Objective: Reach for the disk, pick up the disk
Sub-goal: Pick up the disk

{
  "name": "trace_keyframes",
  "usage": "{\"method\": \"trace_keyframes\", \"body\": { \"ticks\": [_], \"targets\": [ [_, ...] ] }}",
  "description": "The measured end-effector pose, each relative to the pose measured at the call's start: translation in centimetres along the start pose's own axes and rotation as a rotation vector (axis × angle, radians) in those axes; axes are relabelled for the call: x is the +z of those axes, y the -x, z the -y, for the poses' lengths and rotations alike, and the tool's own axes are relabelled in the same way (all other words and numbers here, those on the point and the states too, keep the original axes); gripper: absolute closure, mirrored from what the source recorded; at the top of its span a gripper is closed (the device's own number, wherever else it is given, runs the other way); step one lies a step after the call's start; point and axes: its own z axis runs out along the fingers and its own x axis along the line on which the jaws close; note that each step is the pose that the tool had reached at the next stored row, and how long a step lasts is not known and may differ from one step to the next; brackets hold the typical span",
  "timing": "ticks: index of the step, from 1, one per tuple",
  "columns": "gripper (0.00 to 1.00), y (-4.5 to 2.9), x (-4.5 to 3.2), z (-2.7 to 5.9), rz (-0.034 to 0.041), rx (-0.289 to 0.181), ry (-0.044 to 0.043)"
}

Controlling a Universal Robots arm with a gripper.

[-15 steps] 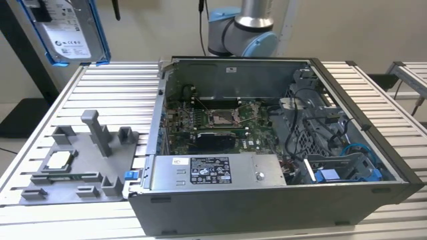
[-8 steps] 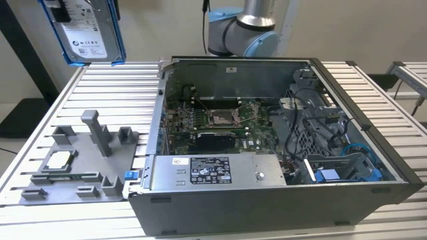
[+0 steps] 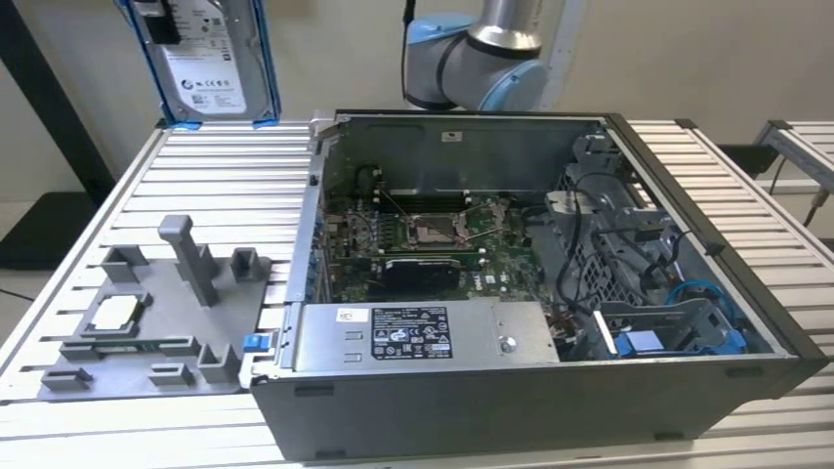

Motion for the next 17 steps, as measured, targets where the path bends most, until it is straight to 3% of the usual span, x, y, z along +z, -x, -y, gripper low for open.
{"method": "trace_keyframes", "body": {
  "ticks": [17],
  "targets": [
    [1.00,-0.22,0.02,7.72,0.0002,-0.001,0.0032]
  ]
}}
